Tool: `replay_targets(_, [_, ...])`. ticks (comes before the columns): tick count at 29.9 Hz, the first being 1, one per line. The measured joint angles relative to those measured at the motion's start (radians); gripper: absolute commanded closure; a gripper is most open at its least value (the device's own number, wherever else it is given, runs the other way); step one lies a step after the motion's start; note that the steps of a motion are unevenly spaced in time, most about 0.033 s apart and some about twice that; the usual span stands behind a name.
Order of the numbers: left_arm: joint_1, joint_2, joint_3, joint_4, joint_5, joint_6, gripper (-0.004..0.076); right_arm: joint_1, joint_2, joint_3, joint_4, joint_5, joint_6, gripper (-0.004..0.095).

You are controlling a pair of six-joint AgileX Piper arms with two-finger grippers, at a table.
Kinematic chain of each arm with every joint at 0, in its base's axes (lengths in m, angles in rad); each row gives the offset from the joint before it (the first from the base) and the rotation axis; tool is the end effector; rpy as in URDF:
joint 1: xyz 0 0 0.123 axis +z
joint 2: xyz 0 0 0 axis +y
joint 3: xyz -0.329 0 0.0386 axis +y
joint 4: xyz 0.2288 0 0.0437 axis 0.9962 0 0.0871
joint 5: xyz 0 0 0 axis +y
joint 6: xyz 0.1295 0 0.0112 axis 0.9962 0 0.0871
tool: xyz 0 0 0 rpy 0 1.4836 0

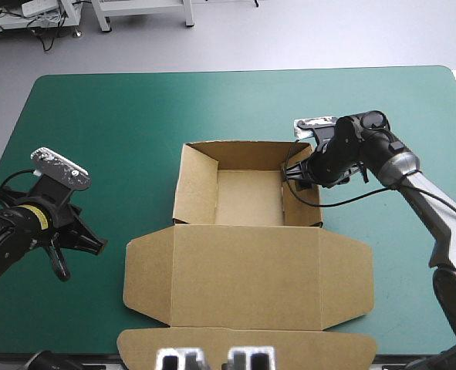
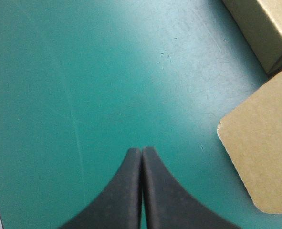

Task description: Fold the box

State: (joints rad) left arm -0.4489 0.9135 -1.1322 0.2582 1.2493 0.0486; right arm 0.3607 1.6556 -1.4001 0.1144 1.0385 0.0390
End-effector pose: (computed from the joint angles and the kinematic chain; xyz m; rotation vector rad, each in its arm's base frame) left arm 0.1203 -0.0230 0.3979 0.6113 2.3958 0.1712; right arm 0.3183 0.1337 0.3112 -0.3926 2.7681 0.2520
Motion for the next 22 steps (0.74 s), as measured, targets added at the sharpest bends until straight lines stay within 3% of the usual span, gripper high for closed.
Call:
replay_targets(9, [0.000,0.000,0.000,0.000,0.000,-0.001,0.0733,0.000,0.087,0.003,0.029,-0.009,-0.021,0.0642])
replay_targets(16, [0.000,0.000,0.000,0.000,0.000,-0.001,0.0733,0.000,0.108,0.002,0.024,-0.020,-0.062,0.0927])
replay_targets(22, [0.000,0.000,0.000,-0.005,0.000,-0.001,0.0733,0.000,0.113,-0.043,0.012,-0.007,-0.086,0.0927])
